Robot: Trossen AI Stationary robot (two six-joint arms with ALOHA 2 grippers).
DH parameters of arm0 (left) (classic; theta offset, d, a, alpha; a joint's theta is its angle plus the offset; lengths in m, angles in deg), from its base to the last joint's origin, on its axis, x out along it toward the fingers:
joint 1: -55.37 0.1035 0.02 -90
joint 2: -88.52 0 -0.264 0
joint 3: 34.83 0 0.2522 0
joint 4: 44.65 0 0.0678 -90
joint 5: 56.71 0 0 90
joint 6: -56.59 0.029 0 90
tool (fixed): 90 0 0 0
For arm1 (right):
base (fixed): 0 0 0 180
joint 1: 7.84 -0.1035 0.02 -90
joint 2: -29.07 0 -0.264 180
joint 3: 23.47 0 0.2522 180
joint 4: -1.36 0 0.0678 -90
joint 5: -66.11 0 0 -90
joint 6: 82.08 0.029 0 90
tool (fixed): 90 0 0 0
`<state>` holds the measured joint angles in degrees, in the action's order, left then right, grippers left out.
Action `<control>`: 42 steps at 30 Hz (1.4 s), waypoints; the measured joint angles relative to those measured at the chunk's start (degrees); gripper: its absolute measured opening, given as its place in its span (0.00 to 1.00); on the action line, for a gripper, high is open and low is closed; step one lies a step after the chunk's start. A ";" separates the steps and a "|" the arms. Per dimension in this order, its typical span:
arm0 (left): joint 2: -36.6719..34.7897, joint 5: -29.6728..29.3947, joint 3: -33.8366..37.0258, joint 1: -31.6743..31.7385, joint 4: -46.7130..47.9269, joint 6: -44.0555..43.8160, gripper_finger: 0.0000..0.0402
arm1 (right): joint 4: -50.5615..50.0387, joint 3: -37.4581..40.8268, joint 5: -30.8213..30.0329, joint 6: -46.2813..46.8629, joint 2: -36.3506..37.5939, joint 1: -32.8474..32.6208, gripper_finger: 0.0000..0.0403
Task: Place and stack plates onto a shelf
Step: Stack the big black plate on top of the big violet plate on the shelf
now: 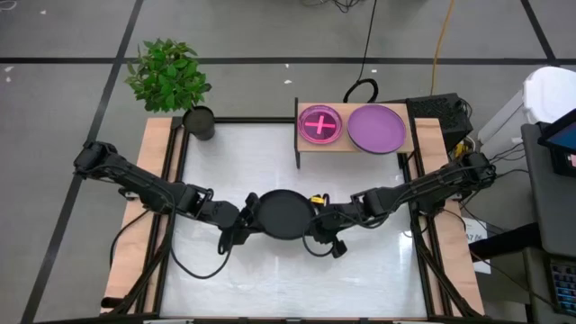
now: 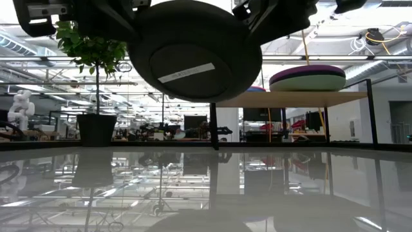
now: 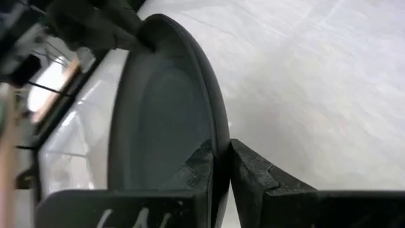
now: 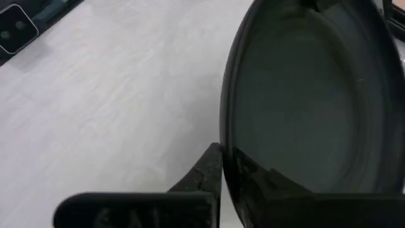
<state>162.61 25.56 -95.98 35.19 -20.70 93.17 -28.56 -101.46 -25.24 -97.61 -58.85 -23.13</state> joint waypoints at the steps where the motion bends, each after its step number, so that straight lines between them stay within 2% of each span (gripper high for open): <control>1: 0.00 -0.95 0.00 -0.03 -0.29 0.68 0.11 | -0.27 0.00 -0.21 0.29 0.00 -0.08 0.02; 4: 0.00 -5.05 0.00 -0.48 -1.06 2.29 0.16 | -0.90 0.04 -0.85 0.80 -0.01 -0.54 0.01; 7: -0.02 -7.87 0.00 -0.57 -3.10 2.22 0.25 | -1.02 0.07 -0.99 1.97 -0.02 -0.89 0.01; 12: -0.17 -8.24 -0.15 -0.95 -9.22 1.10 0.43 | -1.25 0.13 -3.20 4.57 -0.10 -0.91 0.00; 16: -0.41 -9.99 -0.15 -1.64 -13.57 -0.65 0.52 | -3.88 0.11 -5.42 7.02 0.91 -1.28 0.00; 19: -0.87 -13.46 -0.15 -2.15 -14.94 -3.78 0.53 | -6.14 0.11 -5.86 9.34 2.54 -1.92 0.00; 25: -2.45 -23.53 -0.09 -2.25 -12.40 -13.82 0.53 | -9.17 -0.10 -12.79 11.66 7.49 -4.43 0.00; 31: -3.85 -24.96 -0.09 -2.21 -10.38 -22.05 0.53 | -19.33 -5.19 -19.60 13.33 10.60 -5.37 0.00; 34: -5.19 -26.93 -0.09 -2.23 -9.91 -25.18 0.53 | -24.50 -9.10 -20.06 13.41 10.68 -5.42 0.00; 37: -6.76 -29.63 -0.09 -2.19 -9.28 -28.61 0.53 | -29.80 -12.81 -22.95 13.05 10.51 -5.31 0.00; 42: -7.91 -30.46 -0.09 -2.16 -5.50 -35.09 0.53 | -36.17 -18.31 -24.42 10.68 10.49 -2.97 0.00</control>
<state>154.70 -4.90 -96.07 33.02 -26.20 58.07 -64.73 -119.78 -49.67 -86.93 -48.36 -26.11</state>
